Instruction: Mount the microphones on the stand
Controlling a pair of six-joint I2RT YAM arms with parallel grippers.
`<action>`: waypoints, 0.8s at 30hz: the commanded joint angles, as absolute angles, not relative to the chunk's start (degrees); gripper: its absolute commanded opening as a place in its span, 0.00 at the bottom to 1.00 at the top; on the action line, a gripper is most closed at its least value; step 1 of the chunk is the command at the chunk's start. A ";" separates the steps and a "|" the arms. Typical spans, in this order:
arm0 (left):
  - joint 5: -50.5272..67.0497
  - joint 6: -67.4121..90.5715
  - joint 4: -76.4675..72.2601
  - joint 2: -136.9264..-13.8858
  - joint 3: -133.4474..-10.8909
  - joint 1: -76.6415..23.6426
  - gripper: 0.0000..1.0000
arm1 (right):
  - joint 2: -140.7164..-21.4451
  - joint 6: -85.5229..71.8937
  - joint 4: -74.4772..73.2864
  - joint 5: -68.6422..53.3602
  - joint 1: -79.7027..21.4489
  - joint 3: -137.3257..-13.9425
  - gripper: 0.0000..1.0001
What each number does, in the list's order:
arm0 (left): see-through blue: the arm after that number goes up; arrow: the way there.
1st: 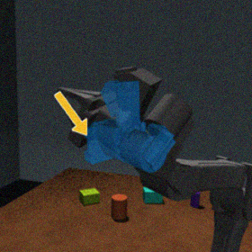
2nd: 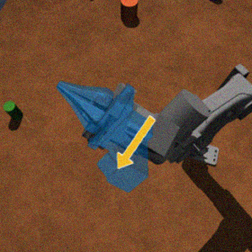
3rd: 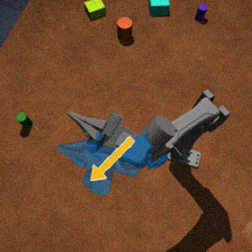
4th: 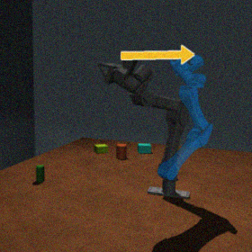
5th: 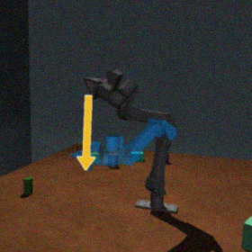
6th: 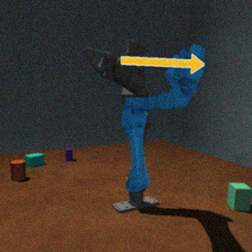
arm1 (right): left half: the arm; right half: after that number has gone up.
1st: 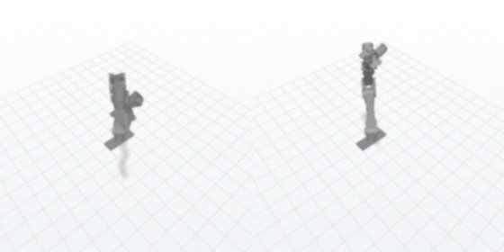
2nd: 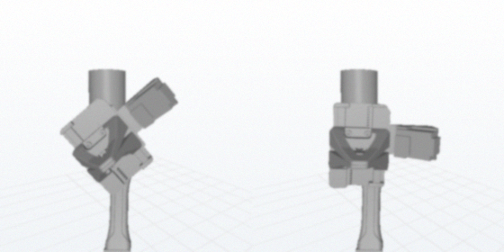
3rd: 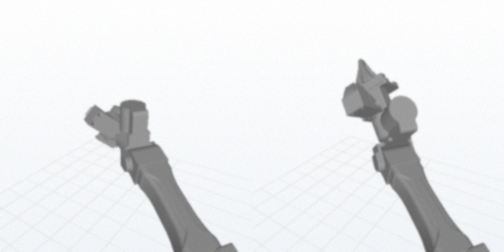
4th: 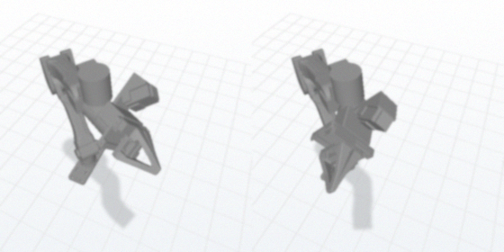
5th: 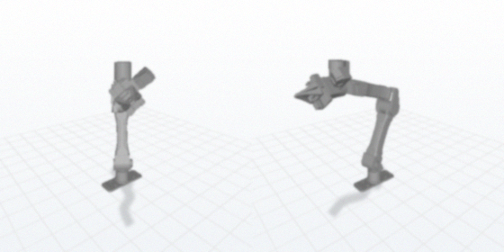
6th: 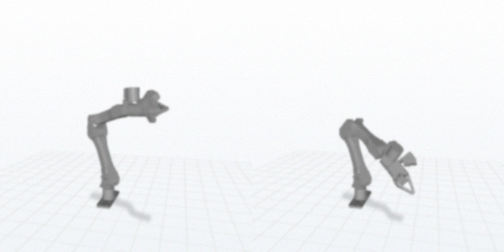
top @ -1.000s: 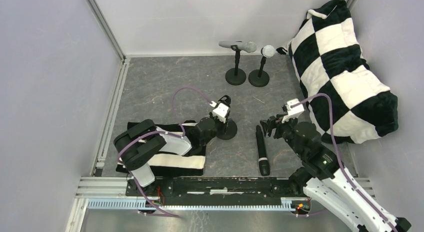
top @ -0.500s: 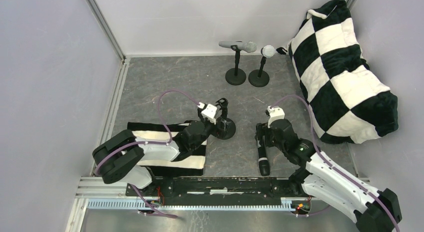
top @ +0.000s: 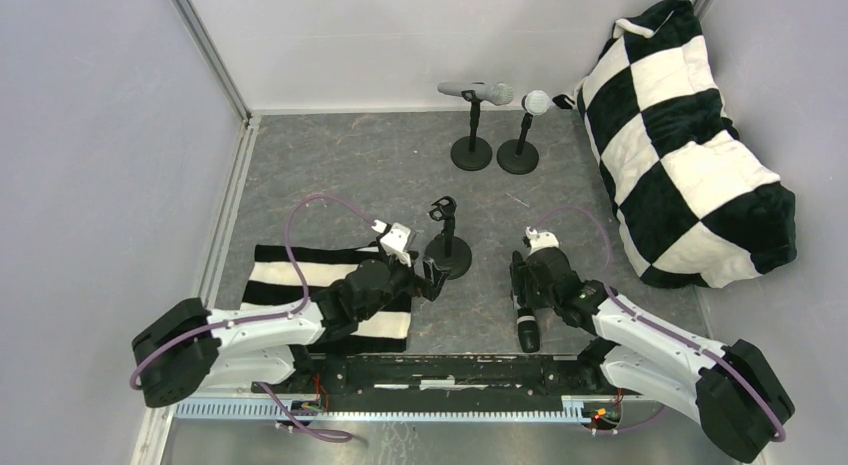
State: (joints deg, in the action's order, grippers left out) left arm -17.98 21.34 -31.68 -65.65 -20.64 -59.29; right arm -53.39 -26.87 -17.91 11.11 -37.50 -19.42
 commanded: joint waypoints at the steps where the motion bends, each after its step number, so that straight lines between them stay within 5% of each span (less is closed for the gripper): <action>1: -19.14 27.37 -21.72 -59.28 -20.76 -59.70 0.97 | -55.29 -27.72 -16.33 11.38 -37.50 -19.60 0.66; 7: -20.12 28.68 -12.80 -50.81 -22.55 -59.74 0.97 | -56.95 -26.87 -18.37 12.23 -37.46 -20.25 0.59; 19: -19.91 27.10 2.90 -48.85 -36.73 -59.72 0.99 | -45.79 -22.93 -12.58 13.96 -37.49 -22.69 0.06; 24: -20.31 23.93 8.22 -48.47 -44.02 -59.71 1.00 | -36.59 -13.07 -1.09 10.40 -37.53 -21.98 0.00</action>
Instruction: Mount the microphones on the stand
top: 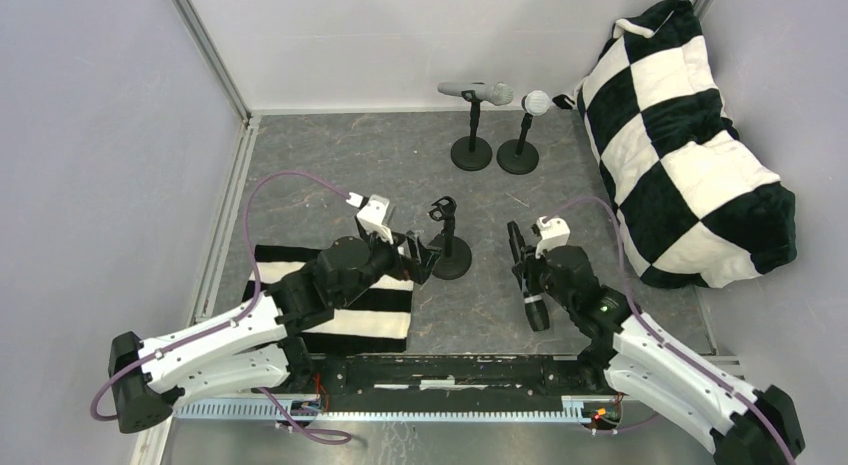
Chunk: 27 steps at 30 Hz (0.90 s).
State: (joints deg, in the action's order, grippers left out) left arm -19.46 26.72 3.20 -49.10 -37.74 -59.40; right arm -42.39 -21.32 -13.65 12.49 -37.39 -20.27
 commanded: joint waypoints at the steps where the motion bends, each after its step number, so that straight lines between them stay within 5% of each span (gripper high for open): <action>1: -20.52 23.44 9.16 -48.09 -45.57 -59.68 1.00 | -34.56 -10.33 2.52 8.77 -37.46 -21.29 0.00; 12: -17.19 16.62 24.52 -56.35 -72.10 -57.78 1.00 | -29.95 19.46 25.41 -4.30 -37.87 -23.90 0.00; 19: 2.31 12.68 32.78 -66.41 -90.32 -45.11 1.00 | -33.67 45.96 23.56 -7.79 -42.25 -30.23 0.00; 27: 13.02 6.57 37.93 -71.71 -95.98 -44.38 0.97 | -39.18 81.37 22.65 -3.59 -52.27 -31.45 0.00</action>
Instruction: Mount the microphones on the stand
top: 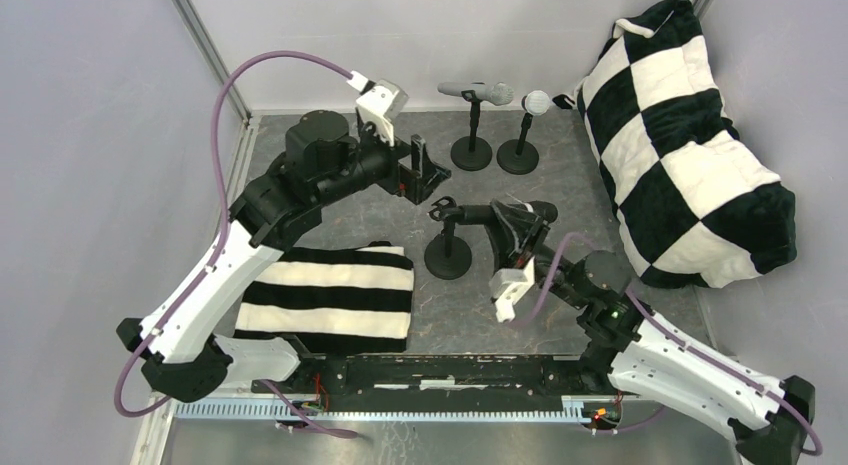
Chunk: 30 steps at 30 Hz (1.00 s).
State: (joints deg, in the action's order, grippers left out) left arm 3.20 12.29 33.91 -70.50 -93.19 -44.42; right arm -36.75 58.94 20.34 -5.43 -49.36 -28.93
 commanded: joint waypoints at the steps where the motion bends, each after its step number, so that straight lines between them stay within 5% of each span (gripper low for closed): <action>1: 14.31 6.01 37.89 -71.65 -95.98 -44.38 0.97 | -40.14 83.35 22.15 -3.03 -52.84 -32.42 0.00; 18: 24.00 -3.45 44.14 -74.13 -96.52 -44.39 0.93 | -48.31 98.68 12.19 -2.37 -58.54 -45.18 0.01; 30: 28.92 -6.45 47.28 -76.56 -96.75 -44.47 0.62 | -50.96 99.76 10.88 -1.45 -60.42 -47.55 0.05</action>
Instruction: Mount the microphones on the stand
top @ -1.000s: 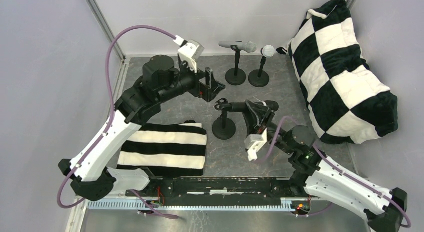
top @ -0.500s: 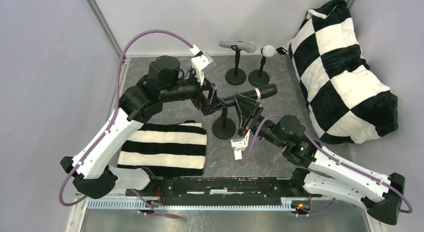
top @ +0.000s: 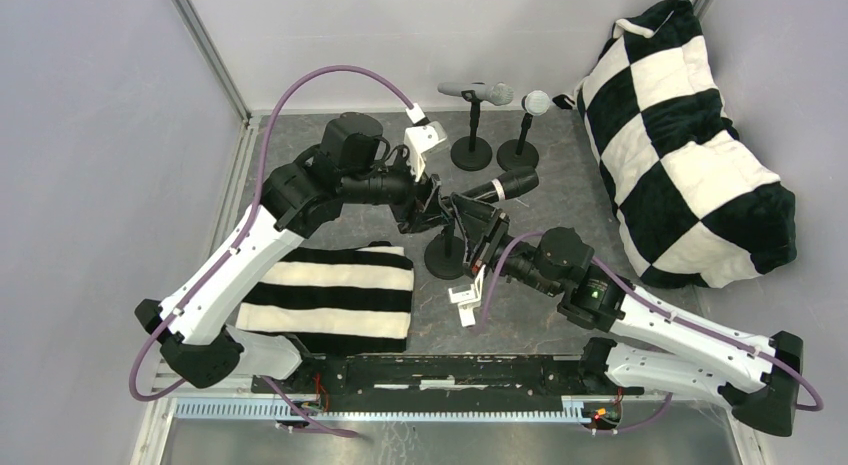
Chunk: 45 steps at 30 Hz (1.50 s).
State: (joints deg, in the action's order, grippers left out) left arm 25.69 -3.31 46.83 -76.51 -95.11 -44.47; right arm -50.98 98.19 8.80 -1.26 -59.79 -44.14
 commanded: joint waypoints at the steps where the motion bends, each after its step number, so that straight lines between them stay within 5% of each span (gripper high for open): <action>1: 29.43 -6.45 47.23 -76.51 -96.57 -44.47 0.62 | -51.05 99.76 11.10 -1.41 -60.42 -47.55 0.06; 12: 32.16 -6.65 47.22 -76.36 -94.94 -44.47 0.60 | -51.09 99.44 12.41 -0.67 -60.37 -47.99 0.09; 18: 33.09 -6.39 47.18 -76.85 -94.97 -44.47 0.23 | -51.08 98.79 12.73 -1.56 -60.51 -47.90 0.12; 22: 32.67 -6.41 47.19 -76.91 -94.65 -44.52 0.02 | -50.93 98.13 13.13 -1.67 -60.48 -47.51 0.25; 29: 25.25 -4.57 43.05 -74.75 -91.04 -44.47 0.02 | -48.03 94.63 13.52 -2.74 -60.46 -46.52 0.64; 45: 12.12 3.04 18.46 -60.48 -70.70 -44.47 0.02 | -30.38 71.67 22.44 1.46 -60.51 -31.93 0.66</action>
